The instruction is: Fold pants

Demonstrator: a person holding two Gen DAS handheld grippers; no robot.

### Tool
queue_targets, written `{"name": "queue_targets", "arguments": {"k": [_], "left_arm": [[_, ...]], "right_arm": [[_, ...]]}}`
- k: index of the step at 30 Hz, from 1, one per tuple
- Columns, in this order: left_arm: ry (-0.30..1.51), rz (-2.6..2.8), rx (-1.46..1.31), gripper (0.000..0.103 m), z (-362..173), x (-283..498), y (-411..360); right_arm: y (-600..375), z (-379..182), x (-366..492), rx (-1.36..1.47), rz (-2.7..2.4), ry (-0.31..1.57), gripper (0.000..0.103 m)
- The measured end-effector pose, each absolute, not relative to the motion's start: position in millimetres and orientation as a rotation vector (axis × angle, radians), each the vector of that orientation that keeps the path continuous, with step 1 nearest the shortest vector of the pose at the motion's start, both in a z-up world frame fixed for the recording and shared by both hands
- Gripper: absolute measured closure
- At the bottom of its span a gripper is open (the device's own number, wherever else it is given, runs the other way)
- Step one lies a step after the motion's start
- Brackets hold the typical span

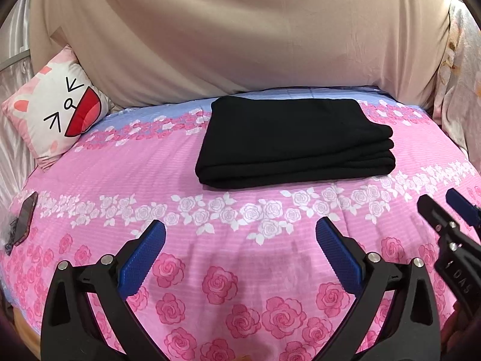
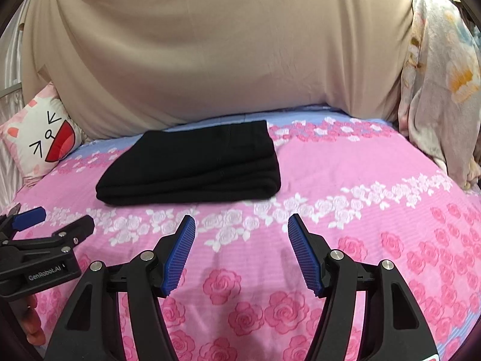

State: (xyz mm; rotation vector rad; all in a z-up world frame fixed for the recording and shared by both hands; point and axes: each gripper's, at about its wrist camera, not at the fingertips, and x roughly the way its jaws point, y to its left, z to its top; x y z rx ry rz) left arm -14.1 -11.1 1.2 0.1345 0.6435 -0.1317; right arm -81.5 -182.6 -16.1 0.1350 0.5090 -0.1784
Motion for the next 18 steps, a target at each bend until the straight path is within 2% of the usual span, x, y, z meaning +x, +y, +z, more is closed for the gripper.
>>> {"name": "queue_targets", "arguments": {"k": [18], "left_arm": [[0.659,-0.142,0.131,0.005,-20,-1,-16]], "right_arm": [[-165,-22,-68,0.053,-0.236,0.558,0.035]]}}
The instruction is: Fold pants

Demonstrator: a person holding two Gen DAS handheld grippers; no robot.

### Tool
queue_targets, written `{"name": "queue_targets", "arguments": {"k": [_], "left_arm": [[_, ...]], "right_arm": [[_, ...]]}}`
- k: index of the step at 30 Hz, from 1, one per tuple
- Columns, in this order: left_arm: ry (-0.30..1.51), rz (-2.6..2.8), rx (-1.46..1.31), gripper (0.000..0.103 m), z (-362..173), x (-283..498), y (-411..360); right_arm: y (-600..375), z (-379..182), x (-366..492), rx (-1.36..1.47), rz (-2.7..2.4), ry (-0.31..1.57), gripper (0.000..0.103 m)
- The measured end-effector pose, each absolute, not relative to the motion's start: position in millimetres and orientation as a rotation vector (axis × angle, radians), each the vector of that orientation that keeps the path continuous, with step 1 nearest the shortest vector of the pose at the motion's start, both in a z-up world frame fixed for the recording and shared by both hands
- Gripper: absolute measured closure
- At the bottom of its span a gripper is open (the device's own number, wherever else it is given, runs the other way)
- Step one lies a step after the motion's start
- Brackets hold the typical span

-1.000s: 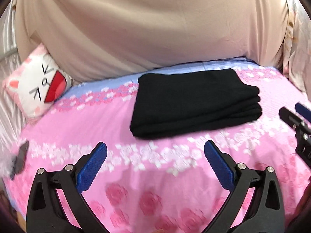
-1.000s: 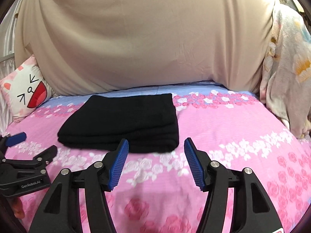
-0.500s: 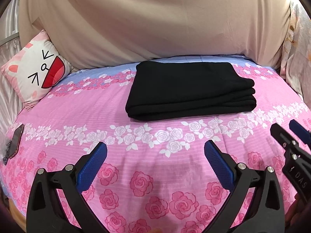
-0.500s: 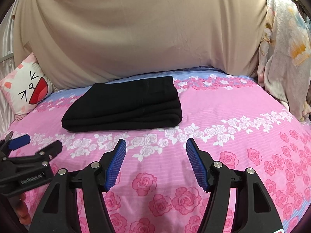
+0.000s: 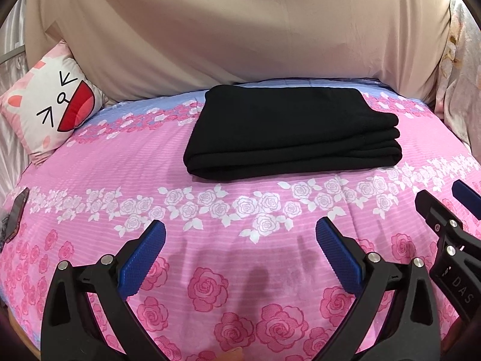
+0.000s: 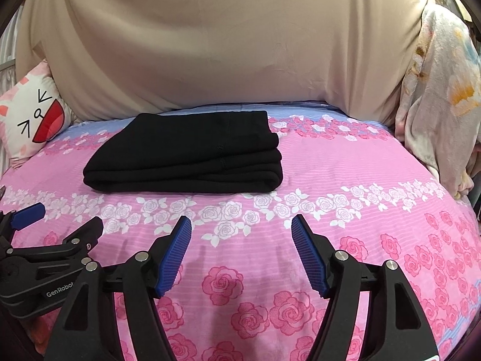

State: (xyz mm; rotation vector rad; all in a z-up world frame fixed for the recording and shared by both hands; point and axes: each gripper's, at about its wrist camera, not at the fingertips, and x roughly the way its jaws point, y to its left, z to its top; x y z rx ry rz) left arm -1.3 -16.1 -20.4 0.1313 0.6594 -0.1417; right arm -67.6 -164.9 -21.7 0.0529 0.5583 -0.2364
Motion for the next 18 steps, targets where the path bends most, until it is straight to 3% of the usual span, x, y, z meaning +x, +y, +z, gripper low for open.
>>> {"name": "queue_targets", "arguments": {"k": [18], "left_arm": [[0.648,-0.135,0.133,0.005,-22.0,-1.9,-19.3]], "right_arm": [[-160.5,-21.9,-66.3,0.045,-0.241,0.562,0.035]]}}
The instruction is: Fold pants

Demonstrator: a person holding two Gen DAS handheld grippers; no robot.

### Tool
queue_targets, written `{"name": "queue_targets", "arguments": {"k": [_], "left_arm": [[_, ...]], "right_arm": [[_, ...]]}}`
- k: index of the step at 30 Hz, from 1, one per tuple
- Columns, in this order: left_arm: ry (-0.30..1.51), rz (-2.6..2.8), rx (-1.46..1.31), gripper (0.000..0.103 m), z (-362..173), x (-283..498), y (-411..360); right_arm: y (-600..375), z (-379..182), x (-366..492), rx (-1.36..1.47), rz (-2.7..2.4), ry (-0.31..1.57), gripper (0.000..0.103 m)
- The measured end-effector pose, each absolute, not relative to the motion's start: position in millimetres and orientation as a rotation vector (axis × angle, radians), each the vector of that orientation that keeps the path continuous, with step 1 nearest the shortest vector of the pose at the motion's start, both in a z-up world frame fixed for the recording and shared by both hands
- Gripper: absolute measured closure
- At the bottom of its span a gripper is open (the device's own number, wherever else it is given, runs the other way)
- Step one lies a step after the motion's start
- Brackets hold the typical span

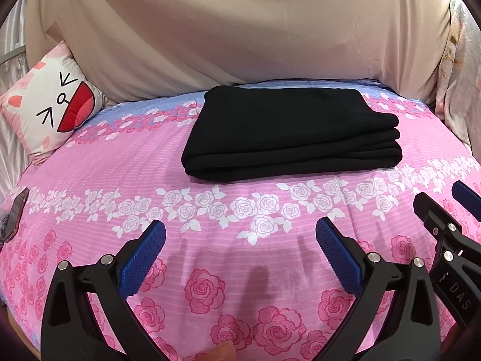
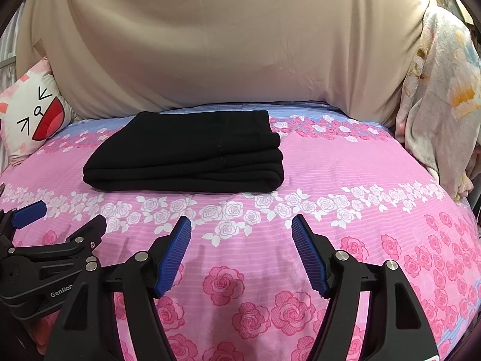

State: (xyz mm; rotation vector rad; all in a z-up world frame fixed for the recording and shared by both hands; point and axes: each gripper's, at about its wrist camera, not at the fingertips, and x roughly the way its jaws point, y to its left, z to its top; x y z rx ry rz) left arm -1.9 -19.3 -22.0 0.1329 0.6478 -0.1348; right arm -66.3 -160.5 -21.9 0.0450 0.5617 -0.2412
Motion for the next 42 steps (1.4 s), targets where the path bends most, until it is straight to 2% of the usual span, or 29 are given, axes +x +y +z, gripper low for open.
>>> {"name": "queue_targets", "arguments": {"k": [42], "left_arm": [[0.651,-0.139,0.141,0.005,-21.6,-1.7,-23.6]], "right_arm": [[-161.3,-21.5,-66.7,0.055,-0.248,0.562,0.033]]}}
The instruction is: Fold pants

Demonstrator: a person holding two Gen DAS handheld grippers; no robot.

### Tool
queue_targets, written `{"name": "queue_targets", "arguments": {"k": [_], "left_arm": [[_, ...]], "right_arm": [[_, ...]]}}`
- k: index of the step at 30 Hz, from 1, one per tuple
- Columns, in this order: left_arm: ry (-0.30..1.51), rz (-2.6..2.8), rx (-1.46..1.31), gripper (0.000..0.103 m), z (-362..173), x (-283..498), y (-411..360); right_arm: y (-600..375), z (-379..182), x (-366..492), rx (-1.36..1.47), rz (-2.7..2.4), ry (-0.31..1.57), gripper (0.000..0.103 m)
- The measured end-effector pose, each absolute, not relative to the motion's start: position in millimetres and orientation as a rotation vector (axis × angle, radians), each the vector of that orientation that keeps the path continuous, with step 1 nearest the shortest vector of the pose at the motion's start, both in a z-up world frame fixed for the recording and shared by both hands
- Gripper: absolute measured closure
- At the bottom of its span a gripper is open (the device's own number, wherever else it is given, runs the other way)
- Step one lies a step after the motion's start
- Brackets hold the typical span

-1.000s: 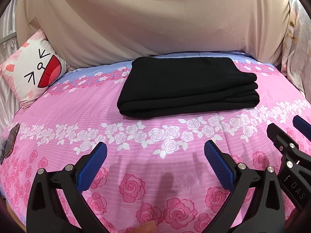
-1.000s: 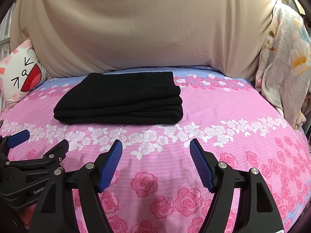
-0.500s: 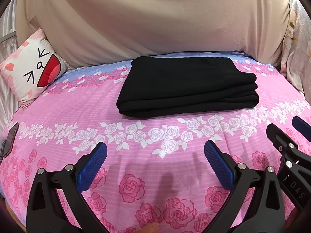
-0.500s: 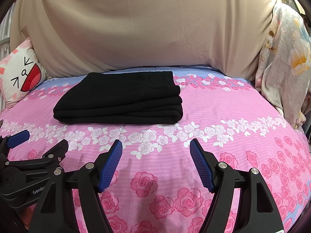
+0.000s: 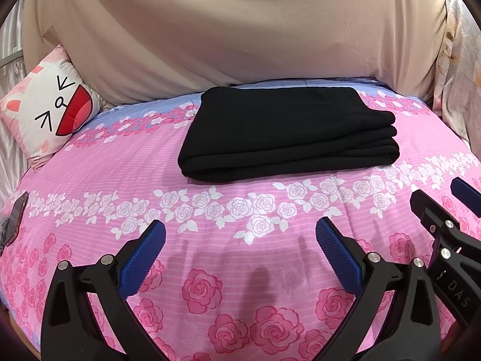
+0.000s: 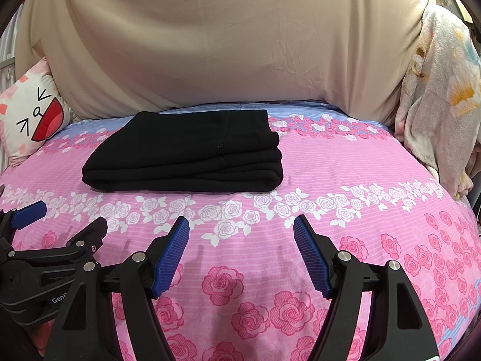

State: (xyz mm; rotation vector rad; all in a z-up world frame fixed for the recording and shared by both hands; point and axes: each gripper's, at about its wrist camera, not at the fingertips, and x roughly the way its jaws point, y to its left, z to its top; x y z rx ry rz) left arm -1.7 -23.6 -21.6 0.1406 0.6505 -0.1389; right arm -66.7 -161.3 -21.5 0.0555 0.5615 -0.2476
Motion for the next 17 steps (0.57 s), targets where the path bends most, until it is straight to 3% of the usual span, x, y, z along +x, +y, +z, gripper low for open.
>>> {"name": "queue_targets", "arguments": {"k": [17], "left_arm": [[0.676,-0.131,0.098,0.005,-23.7,2.1,-18.6]], "right_arm": [[-162.2,-23.2,-67.3,0.054,-0.248,0.56,0.033]]}}
